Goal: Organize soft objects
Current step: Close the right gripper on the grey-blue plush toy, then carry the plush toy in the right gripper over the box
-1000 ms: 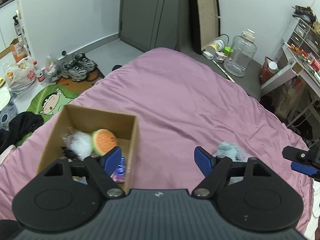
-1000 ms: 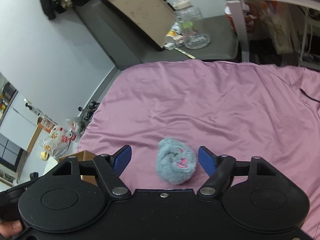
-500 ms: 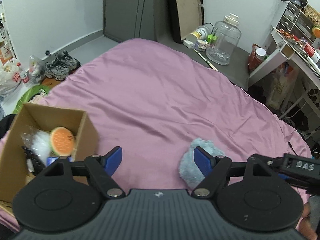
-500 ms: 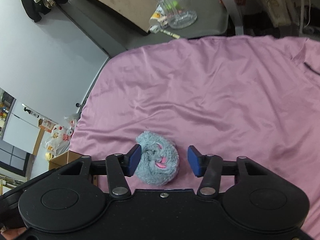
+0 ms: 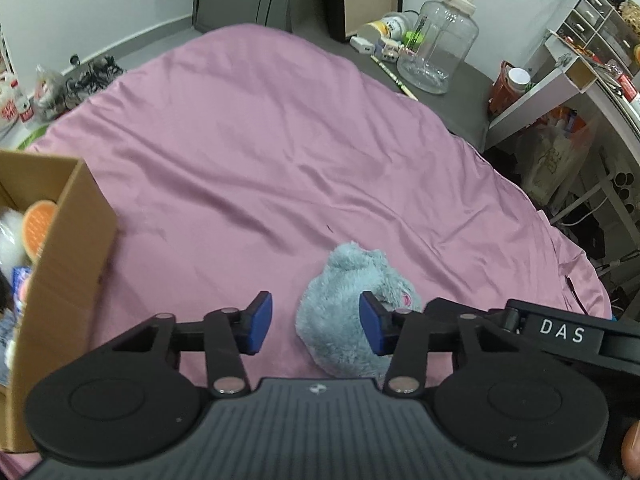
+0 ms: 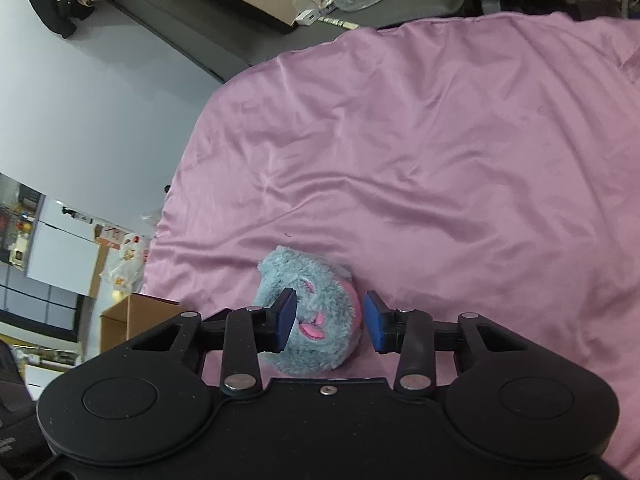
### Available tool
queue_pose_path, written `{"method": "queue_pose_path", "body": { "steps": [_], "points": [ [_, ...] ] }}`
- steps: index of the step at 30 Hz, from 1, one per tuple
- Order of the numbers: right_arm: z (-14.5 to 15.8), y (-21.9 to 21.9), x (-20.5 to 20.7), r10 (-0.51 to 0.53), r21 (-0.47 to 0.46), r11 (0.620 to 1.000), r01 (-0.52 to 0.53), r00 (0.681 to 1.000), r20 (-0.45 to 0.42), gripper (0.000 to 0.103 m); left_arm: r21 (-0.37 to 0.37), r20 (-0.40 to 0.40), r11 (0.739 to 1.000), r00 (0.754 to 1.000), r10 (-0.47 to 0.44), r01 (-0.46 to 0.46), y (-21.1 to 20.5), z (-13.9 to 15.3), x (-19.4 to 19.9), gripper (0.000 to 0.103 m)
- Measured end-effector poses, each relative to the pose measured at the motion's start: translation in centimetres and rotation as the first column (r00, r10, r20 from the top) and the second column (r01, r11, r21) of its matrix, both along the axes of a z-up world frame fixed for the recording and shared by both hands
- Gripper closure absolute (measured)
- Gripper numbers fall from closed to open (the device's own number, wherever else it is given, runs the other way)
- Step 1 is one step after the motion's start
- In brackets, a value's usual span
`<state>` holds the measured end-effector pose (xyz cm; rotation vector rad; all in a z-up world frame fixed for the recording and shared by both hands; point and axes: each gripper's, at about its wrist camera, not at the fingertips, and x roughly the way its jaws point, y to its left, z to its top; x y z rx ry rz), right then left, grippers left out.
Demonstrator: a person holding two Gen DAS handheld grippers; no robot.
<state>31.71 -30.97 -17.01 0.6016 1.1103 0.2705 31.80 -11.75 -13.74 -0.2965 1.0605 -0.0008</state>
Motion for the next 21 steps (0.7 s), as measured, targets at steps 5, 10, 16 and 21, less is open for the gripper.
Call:
{"method": "queue_pose_path", "body": {
  "steps": [5,10,16,21],
  "points": [
    [-0.9,0.4,0.6,0.018,-0.006,1.0,-0.018,1.0,-0.016,0.068,-0.037,-0.029,0.999,1.0,-0.001,0.0,-0.5,-1.1,0.5,0.063],
    [-1.5,0.7,1.1,0.028,-0.005,1.0,-0.028,0.999,-0.036,0.076,-0.04,-0.041,0.999,0.999,0.014,-0.015,-0.7,-2.0,0.7,0.064],
    [-2.4,0.7,1.5,0.03,0.027,0.999,-0.028,0.998,-0.063,0.076,-0.101,-0.061,0.993,0.997,0.055,-0.061,0.0,-3.0,0.8,0.07],
    [-2.8,1.7,1.6,0.046,0.018,0.999,-0.045,0.996,-0.077,0.079,-0.144,-0.058,0.987,0.996,0.066,-0.073,0.2,-2.8,0.7,0.089]
  ]
}}
